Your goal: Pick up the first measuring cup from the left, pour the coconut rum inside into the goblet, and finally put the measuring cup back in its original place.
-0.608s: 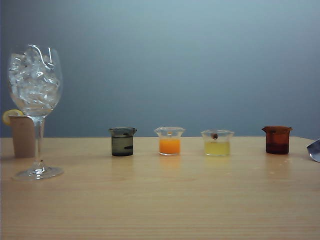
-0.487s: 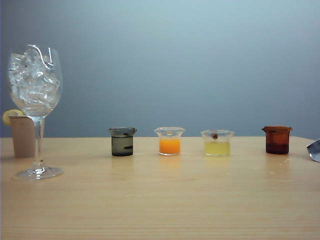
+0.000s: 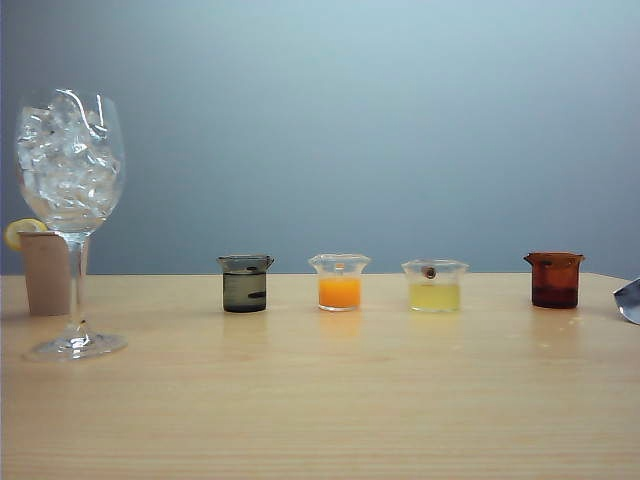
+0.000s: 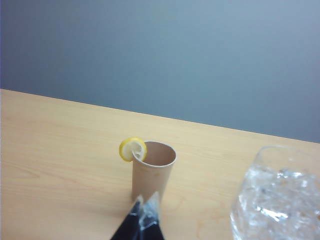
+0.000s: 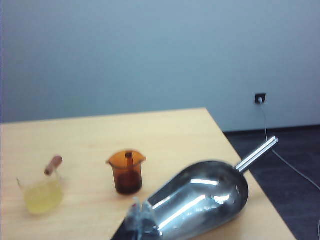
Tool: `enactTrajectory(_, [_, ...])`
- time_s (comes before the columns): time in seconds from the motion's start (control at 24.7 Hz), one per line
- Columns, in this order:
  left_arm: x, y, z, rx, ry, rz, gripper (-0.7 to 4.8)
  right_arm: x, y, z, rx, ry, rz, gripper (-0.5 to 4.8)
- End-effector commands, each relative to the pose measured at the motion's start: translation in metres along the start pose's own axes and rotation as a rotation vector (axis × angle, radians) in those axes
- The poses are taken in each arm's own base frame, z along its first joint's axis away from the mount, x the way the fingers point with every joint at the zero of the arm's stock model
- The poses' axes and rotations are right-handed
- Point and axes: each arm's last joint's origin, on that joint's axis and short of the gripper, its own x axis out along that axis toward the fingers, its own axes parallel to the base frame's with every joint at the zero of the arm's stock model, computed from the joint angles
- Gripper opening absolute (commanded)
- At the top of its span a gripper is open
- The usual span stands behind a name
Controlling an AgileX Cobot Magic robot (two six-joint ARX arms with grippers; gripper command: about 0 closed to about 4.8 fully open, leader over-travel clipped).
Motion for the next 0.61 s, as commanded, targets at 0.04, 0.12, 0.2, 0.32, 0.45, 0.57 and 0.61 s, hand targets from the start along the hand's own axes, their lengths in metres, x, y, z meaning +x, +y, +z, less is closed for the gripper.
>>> enactTrajectory(0.04, [-0.007, -0.004, 0.019, -0.008, 0.036, -0.019, -0.05, -0.002, 0.001, 0.014, 0.007, -0.018, 0.003, -0.06])
enactTrajectory(0.12, [-0.013, -0.007, 0.037, -0.001, 0.024, -0.02, -0.05, 0.002, 0.003, 0.029, 0.006, 0.009, 0.029, -0.06])
enactTrajectory(0.2, [-0.015, -0.011, 0.054, 0.004, 0.015, -0.072, -0.05, 0.013, 0.007, 0.046, 0.005, 0.056, 0.071, -0.06])
enactTrajectory(0.32, [-0.015, -0.014, 0.073, 0.028, 0.014, -0.094, -0.05, 0.035, 0.018, 0.069, 0.006, 0.094, 0.139, -0.06])
enactTrajectory(0.45, [-0.014, -0.018, 0.091, 0.075, 0.041, -0.137, -0.05, 0.055, 0.039, 0.088, 0.022, 0.034, 0.222, -0.06])
enactTrajectory(0.57, [-0.013, -0.021, 0.102, 0.072, 0.069, -0.169, -0.05, 0.07, 0.08, 0.077, 0.03, 0.065, 0.324, -0.06])
enactTrajectory(0.61, [-0.014, -0.021, 0.106, 0.071, 0.077, -0.172, -0.05, 0.073, 0.101, 0.067, 0.018, 0.105, 0.392, -0.06])
